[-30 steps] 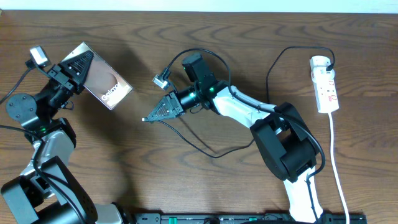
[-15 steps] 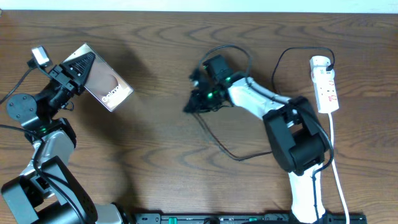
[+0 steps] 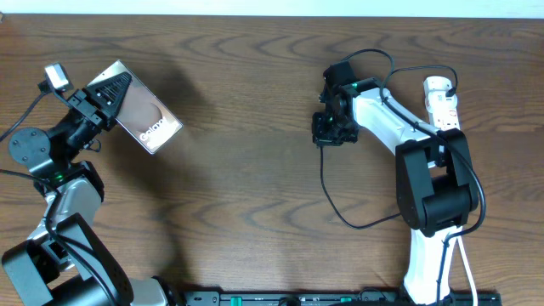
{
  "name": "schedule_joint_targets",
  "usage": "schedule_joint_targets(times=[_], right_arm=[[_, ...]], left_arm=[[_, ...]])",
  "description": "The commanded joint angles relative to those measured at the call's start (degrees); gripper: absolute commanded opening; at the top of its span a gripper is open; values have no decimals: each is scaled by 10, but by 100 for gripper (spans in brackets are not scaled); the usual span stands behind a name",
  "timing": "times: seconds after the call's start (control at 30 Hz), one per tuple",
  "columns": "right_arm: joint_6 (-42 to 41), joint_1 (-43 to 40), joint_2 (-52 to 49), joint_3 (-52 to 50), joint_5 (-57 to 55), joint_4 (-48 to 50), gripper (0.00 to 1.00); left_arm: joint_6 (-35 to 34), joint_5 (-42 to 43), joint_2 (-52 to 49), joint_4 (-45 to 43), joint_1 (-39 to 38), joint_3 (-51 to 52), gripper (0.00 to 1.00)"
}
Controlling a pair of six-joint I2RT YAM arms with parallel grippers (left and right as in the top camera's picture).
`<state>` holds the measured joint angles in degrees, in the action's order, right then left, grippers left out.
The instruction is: Plug charger to phone and switch on socket
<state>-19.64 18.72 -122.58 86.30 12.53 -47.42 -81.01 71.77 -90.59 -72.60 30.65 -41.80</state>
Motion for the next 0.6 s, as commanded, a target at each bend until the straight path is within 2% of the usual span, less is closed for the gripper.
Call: schedule_joint_targets(times=[0.0,0.57], right_arm=[[9,-2,-23,-13,-94,-4,1],[8,46,-23,-13,-110,-12,1]], left_arm=[[12,11,7,-8,3,-6,7],[14,11,7,-8,3,-6,7]])
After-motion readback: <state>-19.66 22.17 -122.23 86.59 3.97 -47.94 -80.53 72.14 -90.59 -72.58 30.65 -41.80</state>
